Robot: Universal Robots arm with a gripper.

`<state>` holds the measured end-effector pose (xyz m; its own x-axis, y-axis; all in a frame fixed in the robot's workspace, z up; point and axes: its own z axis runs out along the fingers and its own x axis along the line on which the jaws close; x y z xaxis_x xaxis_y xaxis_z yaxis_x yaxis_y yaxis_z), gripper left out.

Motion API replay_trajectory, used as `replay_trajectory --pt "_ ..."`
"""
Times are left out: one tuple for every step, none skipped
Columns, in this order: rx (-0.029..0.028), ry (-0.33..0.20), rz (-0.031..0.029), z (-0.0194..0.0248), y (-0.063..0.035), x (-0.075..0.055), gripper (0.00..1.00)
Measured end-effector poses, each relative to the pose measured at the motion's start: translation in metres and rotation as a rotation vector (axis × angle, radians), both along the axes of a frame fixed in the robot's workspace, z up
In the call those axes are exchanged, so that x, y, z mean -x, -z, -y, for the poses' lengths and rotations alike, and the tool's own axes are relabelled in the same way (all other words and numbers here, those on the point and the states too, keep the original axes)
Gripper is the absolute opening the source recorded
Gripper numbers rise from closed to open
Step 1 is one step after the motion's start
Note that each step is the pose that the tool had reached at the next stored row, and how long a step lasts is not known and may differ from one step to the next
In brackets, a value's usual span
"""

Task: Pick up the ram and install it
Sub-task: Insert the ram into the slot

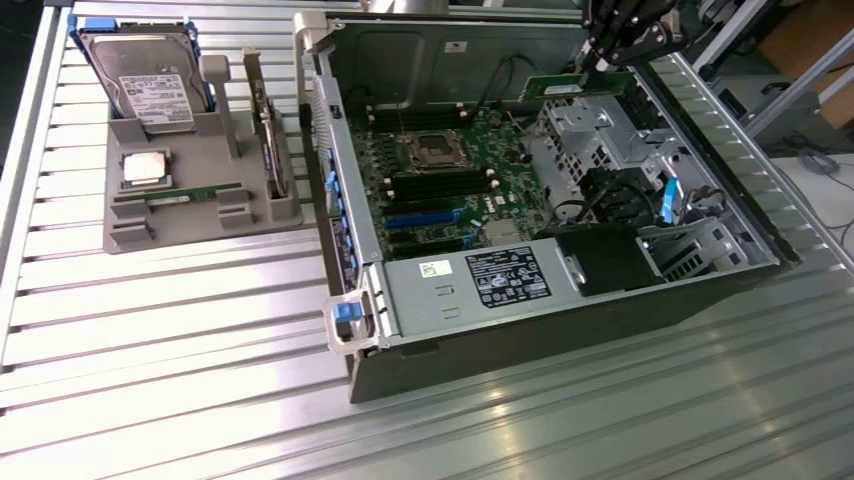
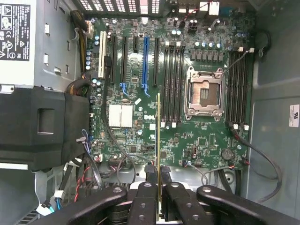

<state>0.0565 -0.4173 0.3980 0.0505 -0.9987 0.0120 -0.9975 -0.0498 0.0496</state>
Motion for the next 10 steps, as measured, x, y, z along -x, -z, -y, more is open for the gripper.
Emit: replay_trajectory --pt "0.0000 0.000 0.0000 0.0000 0.0002 0.0002 0.14" --pt "0.0001 0.000 -0.0001 0.0000 0.0004 0.0003 0.14" --pt "0.0002 0.000 -0.0001 0.0000 0.0006 0.0005 0.14" --pt "0.0001 0.000 0.0000 0.0000 0.0010 0.0006 0.14" --pt "0.0001 0.000 0.0000 0.0000 0.0012 0.0006 0.14" --pt "0.0001 0.000 0.0000 0.0000 0.0015 0.0007 0.14" --pt "0.0001 0.000 -0.0001 0.0000 0.0018 0.0007 0.14" --pt "0.0001 0.000 0.0000 0.0000 0.0020 0.0007 0.14" --pt "0.0001 0.000 0.0000 0.0000 0.0021 0.0007 0.14" --pt "0.0001 0.000 -0.0001 0.0000 0.0022 0.0007 0.14"
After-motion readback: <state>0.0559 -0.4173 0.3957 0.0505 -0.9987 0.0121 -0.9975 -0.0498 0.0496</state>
